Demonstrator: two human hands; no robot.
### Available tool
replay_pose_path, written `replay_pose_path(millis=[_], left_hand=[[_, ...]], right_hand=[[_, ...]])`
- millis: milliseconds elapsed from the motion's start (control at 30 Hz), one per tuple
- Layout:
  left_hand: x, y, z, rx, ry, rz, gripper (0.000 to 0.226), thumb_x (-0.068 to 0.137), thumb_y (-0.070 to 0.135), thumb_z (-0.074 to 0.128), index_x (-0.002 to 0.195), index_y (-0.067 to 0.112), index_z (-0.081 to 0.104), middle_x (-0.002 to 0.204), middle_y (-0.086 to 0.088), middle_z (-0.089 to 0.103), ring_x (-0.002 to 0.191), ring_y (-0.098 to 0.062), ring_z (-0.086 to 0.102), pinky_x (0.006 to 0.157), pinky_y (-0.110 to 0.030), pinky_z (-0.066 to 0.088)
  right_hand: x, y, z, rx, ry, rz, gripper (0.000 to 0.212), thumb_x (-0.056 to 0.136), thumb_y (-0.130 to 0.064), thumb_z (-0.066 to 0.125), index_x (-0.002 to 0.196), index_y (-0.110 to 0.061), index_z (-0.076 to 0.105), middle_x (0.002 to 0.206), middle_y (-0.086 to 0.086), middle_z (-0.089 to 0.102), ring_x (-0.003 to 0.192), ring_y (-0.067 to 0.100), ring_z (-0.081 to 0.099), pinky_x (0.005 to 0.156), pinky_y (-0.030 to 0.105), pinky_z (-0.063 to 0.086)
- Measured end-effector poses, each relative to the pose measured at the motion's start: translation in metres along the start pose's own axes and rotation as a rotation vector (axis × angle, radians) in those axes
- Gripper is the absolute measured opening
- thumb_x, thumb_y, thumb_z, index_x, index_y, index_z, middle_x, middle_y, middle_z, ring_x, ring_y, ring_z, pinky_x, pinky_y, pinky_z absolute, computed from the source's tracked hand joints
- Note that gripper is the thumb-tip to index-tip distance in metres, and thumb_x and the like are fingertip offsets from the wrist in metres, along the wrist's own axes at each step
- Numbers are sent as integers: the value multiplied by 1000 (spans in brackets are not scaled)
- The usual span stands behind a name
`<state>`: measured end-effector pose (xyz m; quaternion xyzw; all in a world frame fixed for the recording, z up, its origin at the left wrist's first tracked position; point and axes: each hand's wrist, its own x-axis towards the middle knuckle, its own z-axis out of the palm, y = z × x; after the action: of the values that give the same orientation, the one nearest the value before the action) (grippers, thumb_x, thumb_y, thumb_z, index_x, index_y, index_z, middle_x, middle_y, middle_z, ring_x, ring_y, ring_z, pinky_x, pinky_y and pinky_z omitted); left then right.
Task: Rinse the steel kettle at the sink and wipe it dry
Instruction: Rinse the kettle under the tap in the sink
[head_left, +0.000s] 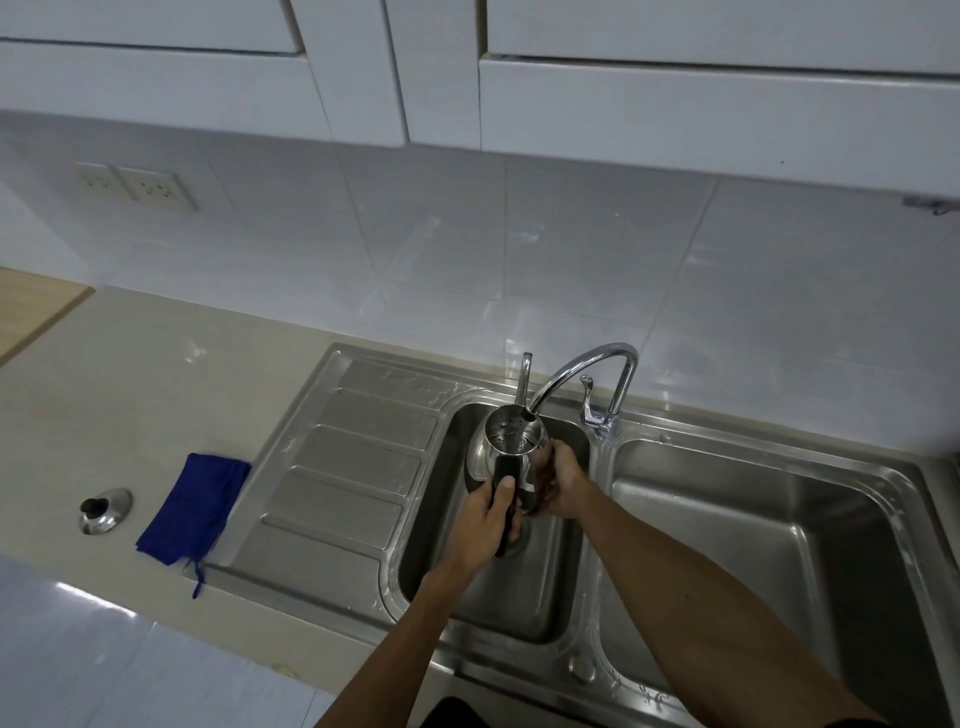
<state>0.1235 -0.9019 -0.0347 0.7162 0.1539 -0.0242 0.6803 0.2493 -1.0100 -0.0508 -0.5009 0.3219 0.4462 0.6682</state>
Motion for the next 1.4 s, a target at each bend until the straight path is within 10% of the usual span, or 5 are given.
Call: replay_pose_path(millis=[533, 900, 1067, 1400], left_hand=[[5, 0, 1, 5, -6, 10, 37, 107, 33, 40, 85, 9, 57, 63, -6, 56, 57, -24, 54, 59, -36, 48], [6, 1, 8, -68, 99, -10, 38, 105, 35, 43, 84, 9, 59, 59, -6, 51, 49, -18, 46, 51, -34, 39], [12, -11, 23, -46, 314, 32, 36, 92, 52, 50, 86, 23, 71, 78, -25, 68, 72, -46, 65, 68, -56, 57], [20, -16, 33, -94, 485, 88, 32, 94, 36, 50, 65, 31, 65, 51, 11, 56, 49, -11, 50, 51, -28, 40]], right_hand=[[6, -5, -2, 1, 25, -11, 57, 91, -60, 38, 83, -10, 64, 93, 13, 61, 90, 28, 55, 98, 44, 43], [4, -4, -3, 8, -31, -7, 57, 94, -54, 37, 96, -5, 66, 100, 18, 65, 93, 34, 58, 85, 48, 46], [1, 2, -3, 49, -23, 10, 56, 94, -52, 36, 96, -3, 64, 100, 19, 64, 93, 35, 57, 92, 51, 43], [14, -13, -24, -166, 9, -78, 56, 99, -58, 29, 106, -12, 61, 111, 14, 65, 110, 36, 61, 104, 54, 40]])
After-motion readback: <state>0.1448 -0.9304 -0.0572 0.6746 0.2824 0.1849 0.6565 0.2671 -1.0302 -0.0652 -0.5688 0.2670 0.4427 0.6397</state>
